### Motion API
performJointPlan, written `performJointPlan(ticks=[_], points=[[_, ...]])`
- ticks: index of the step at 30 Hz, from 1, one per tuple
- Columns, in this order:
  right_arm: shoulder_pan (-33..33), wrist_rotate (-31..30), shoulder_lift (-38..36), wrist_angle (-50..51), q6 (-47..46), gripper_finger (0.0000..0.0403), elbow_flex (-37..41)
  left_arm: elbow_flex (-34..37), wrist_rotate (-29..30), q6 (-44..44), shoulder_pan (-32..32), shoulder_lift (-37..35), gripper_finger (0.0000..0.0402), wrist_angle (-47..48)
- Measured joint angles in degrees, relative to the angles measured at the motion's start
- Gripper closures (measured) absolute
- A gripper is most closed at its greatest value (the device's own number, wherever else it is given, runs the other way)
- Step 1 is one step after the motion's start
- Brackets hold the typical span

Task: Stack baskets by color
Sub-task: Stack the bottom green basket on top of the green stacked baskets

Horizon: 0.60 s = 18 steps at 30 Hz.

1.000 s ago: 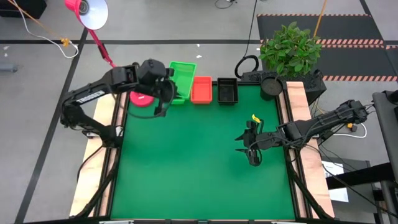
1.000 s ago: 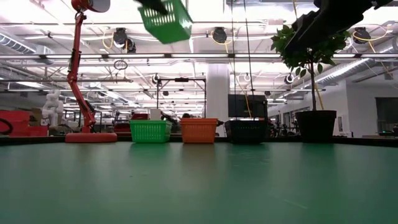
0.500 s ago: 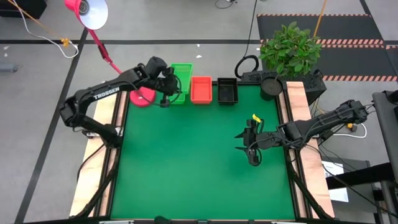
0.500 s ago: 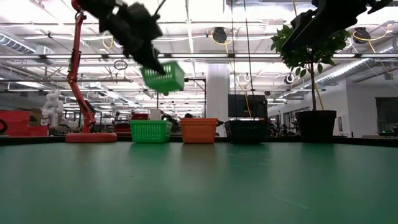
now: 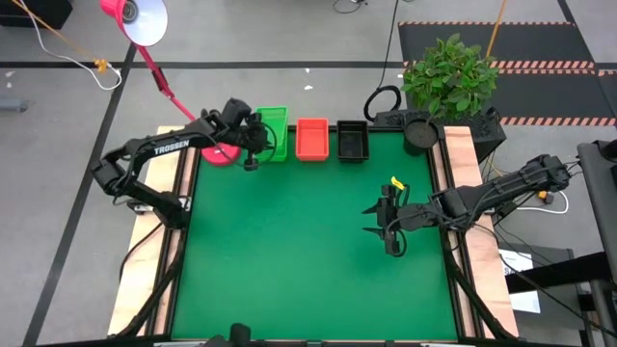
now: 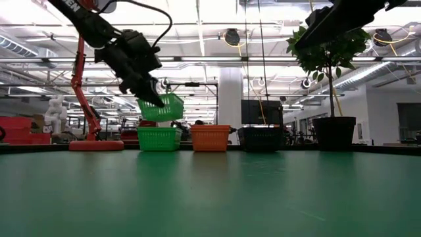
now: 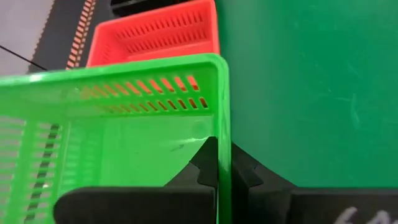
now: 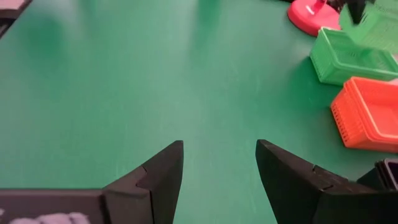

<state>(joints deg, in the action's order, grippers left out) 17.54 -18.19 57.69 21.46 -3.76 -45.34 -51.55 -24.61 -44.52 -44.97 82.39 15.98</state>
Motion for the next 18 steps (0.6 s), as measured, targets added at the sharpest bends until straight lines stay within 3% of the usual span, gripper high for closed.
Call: performJointPlan(ticks=[18], points=[[0.0,0.0,0.0,-1.1,0.1,0.0206,0.0,4.1,0.0,1.9,0.0,1.0,0.0398,-5.4]])
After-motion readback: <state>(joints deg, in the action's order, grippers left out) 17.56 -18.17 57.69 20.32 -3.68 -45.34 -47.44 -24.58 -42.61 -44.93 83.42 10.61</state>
